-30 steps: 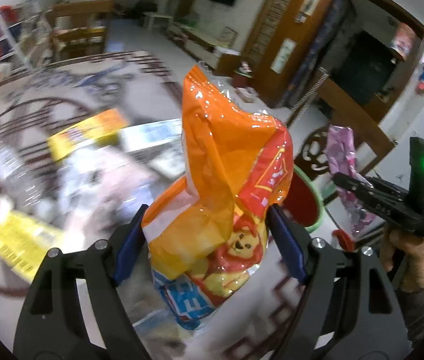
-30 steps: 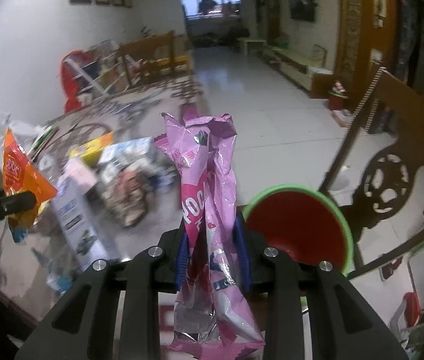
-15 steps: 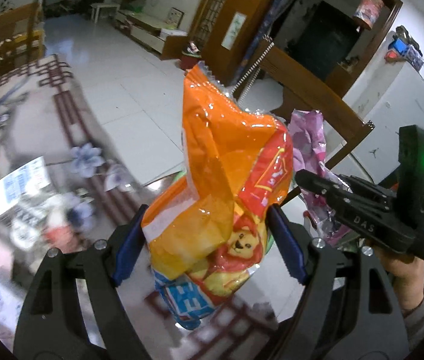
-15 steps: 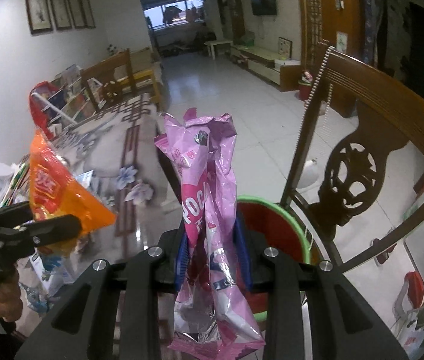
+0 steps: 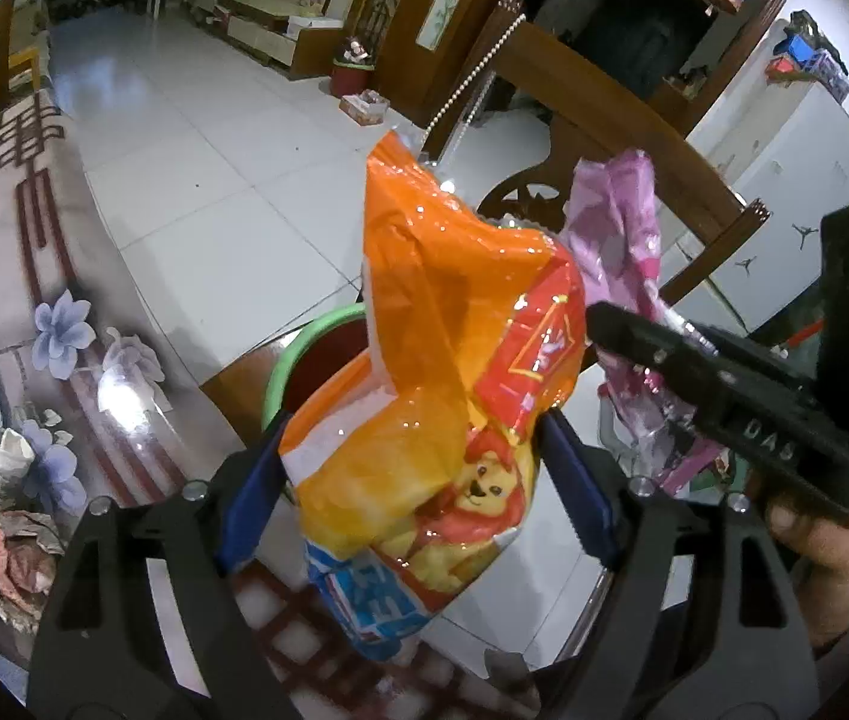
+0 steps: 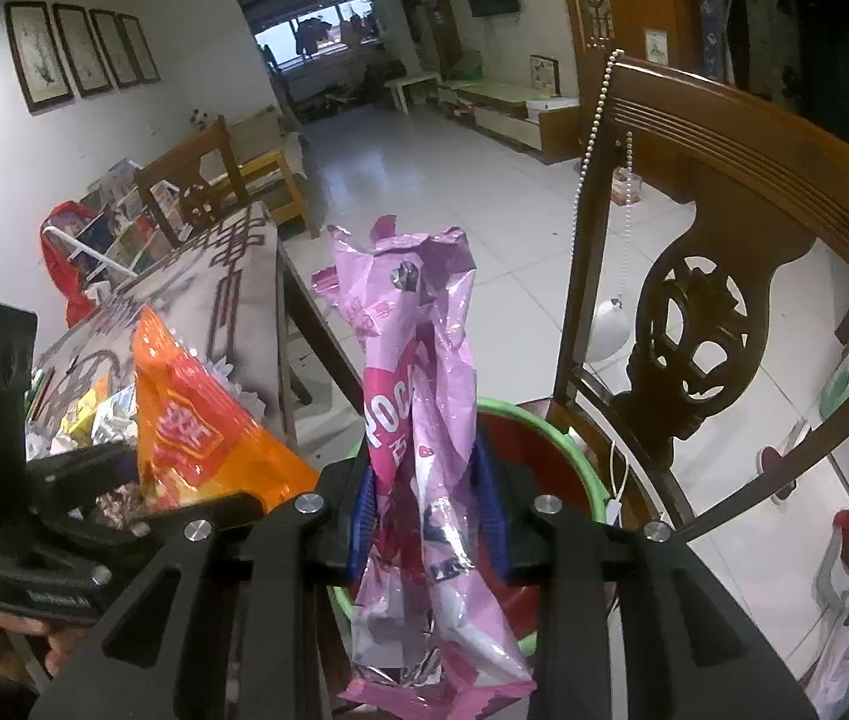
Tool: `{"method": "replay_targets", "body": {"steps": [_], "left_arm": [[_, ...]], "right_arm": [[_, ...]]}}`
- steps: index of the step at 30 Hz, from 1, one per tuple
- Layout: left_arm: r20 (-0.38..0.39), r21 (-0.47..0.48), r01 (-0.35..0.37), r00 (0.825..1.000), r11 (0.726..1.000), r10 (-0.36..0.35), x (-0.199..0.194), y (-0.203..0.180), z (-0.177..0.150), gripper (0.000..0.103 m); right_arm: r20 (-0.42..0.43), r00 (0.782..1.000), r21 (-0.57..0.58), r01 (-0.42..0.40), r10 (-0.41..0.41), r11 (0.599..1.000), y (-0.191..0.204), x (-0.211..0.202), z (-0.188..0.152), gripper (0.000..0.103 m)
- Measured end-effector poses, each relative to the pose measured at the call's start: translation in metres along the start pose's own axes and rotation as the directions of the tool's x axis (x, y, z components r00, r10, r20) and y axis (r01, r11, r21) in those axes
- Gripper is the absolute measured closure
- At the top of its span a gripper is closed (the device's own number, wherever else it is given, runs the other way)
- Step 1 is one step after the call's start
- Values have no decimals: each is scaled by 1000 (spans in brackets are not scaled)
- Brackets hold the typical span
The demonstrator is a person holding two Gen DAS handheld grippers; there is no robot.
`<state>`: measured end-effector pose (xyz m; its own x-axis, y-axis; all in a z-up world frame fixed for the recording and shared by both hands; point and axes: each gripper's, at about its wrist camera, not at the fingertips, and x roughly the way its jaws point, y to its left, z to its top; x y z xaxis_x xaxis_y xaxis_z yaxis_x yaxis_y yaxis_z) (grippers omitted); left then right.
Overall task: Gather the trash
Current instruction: 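Carry the orange bag with the left gripper while the right gripper carries the pink wrapper into the red bin, then move both open grippers back over the trash on the table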
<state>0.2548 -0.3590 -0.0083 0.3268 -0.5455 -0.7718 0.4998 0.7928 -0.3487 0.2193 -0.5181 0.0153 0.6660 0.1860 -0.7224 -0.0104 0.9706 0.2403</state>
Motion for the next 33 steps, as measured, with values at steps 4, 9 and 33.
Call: {"method": "replay_targets", "body": {"steps": [4,9,33], "left_arm": [[0,-15,-15,1000,1000,15,8,2,2,13],[5,0,-34,999,999,34,5,2,2,6],[172,-87,-196,963,977,208,-161,66,-85,6]], "right_arm": [[3,1000,22,12,-12,1000,-5,1,2,54],[29,999,38,28,-29,999,-8,0,5,30],[40,998,-202,-49,58,978,117,-18,-19,7]]}}
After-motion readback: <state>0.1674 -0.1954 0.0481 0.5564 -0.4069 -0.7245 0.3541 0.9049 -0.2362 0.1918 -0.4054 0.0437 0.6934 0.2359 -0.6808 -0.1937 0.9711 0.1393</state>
